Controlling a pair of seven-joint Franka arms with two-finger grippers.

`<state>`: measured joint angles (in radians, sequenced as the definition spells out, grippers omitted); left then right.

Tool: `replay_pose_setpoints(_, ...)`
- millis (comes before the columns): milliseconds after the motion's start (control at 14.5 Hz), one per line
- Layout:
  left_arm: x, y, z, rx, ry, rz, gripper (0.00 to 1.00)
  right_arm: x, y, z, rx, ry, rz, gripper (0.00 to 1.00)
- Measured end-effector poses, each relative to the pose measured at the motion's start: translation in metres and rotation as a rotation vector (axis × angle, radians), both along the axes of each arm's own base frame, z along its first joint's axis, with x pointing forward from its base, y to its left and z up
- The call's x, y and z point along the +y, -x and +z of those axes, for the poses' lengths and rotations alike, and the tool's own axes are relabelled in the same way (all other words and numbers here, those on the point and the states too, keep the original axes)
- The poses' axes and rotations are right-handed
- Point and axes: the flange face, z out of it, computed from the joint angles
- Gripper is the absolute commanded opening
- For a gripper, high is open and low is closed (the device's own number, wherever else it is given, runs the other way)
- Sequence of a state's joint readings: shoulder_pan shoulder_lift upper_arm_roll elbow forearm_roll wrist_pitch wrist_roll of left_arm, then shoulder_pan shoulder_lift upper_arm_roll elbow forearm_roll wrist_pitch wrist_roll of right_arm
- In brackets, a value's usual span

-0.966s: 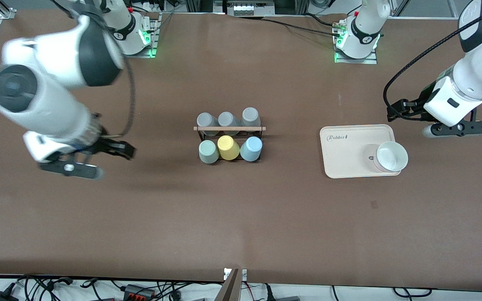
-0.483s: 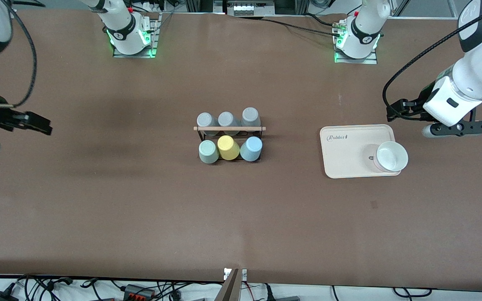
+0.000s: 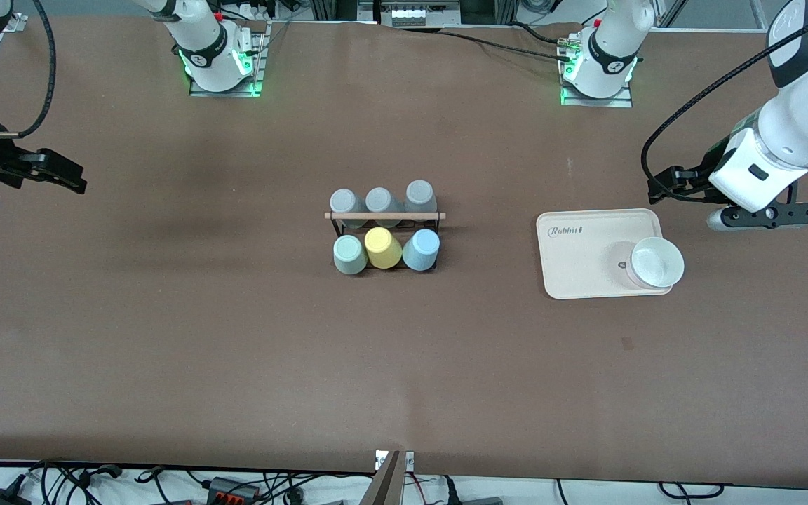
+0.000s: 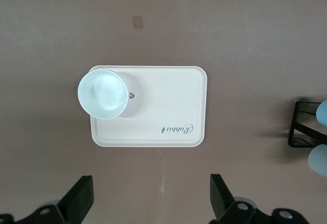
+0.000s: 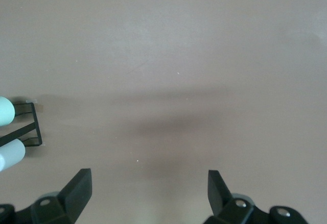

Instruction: Hang scattered cups on rack with three cups

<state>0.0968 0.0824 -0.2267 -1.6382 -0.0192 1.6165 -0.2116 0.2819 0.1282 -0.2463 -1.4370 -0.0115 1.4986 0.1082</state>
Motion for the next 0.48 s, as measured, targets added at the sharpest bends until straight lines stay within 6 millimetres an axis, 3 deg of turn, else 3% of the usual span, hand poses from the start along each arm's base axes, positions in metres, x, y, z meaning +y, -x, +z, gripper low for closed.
replay_pose_setpoints(276,0.000,0.000,0.000,0.000,0.000,0.000,1.00,0.016,0.004,0.005,-0.005,-0.005,0.024,1.00)
replay_pose_setpoints(483,0.000,0.000,0.000,0.000,0.000,0.000,1.00,0.016,0.011,0.013,-0.006,-0.020,0.031,1.00)
